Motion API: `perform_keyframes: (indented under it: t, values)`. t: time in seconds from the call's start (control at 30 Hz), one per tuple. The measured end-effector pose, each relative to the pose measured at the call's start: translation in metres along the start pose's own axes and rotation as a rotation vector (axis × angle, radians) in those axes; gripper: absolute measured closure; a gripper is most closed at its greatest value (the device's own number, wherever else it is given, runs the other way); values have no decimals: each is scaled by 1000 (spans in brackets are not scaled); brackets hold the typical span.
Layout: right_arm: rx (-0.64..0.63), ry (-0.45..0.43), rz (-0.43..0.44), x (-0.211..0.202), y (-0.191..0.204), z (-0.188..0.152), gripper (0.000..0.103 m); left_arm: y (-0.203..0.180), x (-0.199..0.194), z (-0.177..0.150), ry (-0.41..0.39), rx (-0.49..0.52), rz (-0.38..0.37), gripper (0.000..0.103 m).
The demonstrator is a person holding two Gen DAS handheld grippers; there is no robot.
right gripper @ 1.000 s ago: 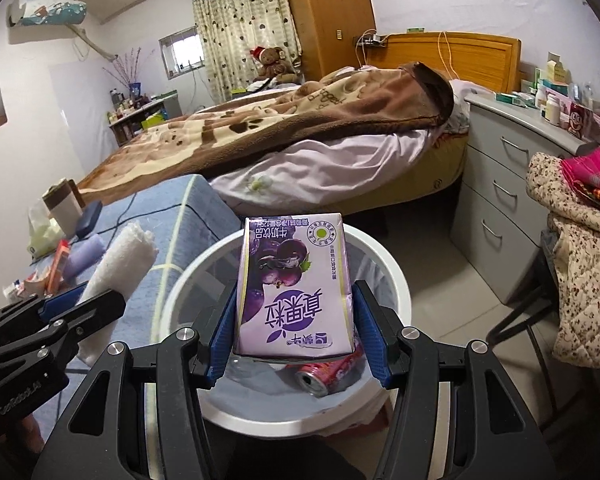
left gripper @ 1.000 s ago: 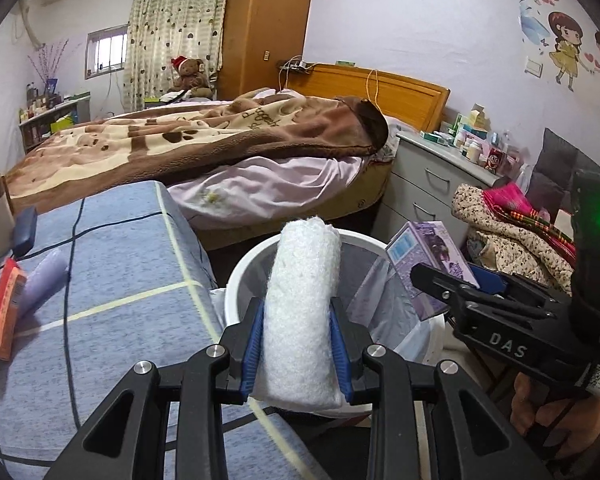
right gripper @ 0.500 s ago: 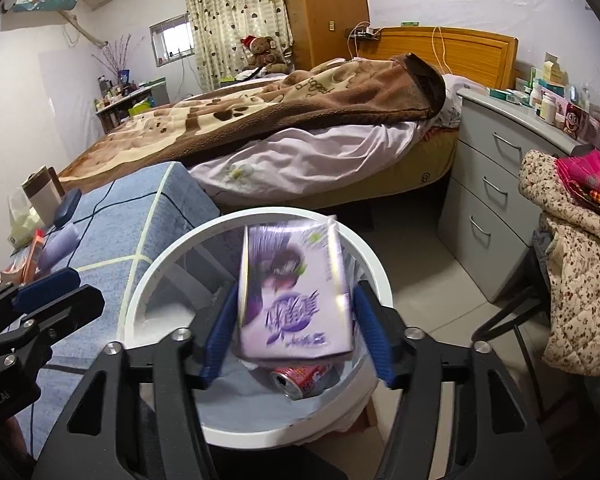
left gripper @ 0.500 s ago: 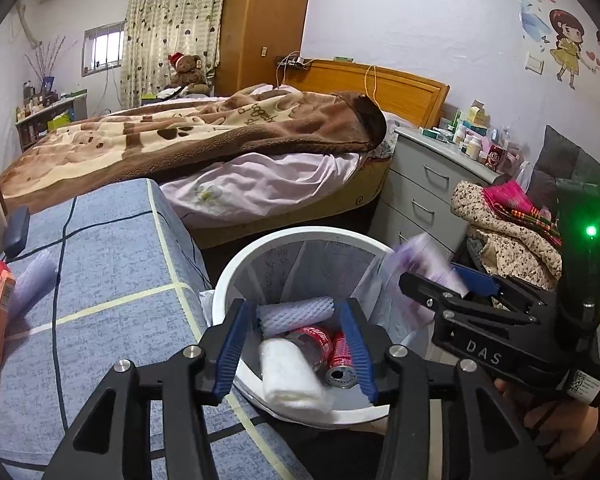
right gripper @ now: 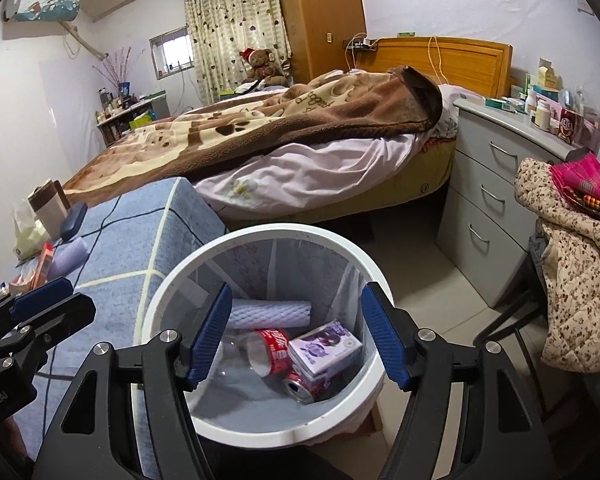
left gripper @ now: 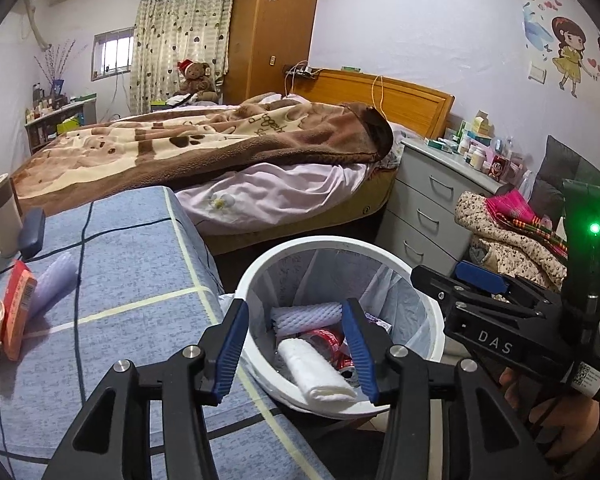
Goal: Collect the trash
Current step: 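Open the left gripper over the bin while the right gripper releases the juice box into it, then move both open grippers from the bin back over the remaining trash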
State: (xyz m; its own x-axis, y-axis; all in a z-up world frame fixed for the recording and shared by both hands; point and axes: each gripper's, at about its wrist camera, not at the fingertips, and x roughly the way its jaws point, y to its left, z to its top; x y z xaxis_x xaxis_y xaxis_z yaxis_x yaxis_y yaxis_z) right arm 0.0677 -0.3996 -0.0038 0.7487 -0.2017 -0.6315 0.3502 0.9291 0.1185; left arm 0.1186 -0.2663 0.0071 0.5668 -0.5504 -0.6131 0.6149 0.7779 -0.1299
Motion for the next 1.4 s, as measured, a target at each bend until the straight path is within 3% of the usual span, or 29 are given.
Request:
perform_keyframes:
  t: [0.27,0.77,1.4]
  values:
    - [-21,-22,29,-5,22,2,34,24,-24,-2,-29,-25,37,55]
    - [-56,-37,125,-1,73,4,34,89,-67,-17,-91,-79,181,55]
    - [-172,28,276,28,157,2,34,217,-107,-57,-81,-271,382,54]
